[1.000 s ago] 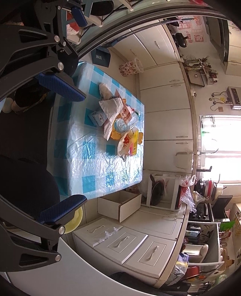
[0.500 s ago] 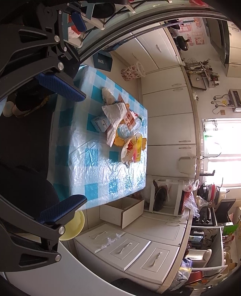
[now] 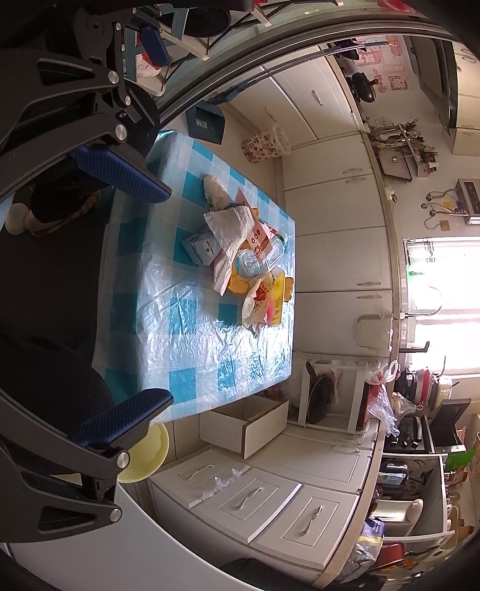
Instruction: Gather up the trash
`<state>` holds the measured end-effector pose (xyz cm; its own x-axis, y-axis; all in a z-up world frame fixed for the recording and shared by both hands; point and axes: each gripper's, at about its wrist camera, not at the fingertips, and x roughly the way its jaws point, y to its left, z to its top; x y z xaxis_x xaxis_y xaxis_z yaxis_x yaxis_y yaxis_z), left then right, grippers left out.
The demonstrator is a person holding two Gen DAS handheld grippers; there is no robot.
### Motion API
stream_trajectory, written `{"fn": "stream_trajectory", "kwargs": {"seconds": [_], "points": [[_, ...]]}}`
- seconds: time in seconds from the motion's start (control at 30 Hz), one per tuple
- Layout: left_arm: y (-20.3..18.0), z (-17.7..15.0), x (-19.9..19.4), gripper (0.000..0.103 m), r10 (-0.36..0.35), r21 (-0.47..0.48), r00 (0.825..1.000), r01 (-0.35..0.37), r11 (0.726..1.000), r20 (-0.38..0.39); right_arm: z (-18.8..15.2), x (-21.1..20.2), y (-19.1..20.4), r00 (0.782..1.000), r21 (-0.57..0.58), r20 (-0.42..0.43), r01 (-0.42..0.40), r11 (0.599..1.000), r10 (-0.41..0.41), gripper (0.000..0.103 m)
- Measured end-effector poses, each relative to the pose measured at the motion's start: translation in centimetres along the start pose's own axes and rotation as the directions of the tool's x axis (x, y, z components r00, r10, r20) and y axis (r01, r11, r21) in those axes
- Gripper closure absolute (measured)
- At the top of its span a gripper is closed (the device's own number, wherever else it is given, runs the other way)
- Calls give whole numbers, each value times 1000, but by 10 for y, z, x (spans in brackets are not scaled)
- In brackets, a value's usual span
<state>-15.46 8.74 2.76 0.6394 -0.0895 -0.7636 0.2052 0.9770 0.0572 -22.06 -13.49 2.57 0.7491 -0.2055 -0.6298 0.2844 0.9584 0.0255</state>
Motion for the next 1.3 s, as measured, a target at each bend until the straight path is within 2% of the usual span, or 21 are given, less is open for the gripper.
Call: {"fn": "stream_trajectory", "kwargs": {"seconds": [0.67,0.93,1.13,1.3], "points": [[8,6,26,8,-19,-24,999,18,1000,-28,6,24,-2,1000,-4,-6,-18,1000,17,6],[17,30,53,8,-22,-53,999,19,998,-46,18,58,-16,1000,13,-13,-27,1000,27,6],[19,53,82,8,-105,-120,990,93,988,-98,35,91,-24,997,4,-38,-65,998,65,6],[6,86,98,8,-62,-42,997,61,997,-36,51,132,-29,994,-27,-73,-88,996,86,6]]}}
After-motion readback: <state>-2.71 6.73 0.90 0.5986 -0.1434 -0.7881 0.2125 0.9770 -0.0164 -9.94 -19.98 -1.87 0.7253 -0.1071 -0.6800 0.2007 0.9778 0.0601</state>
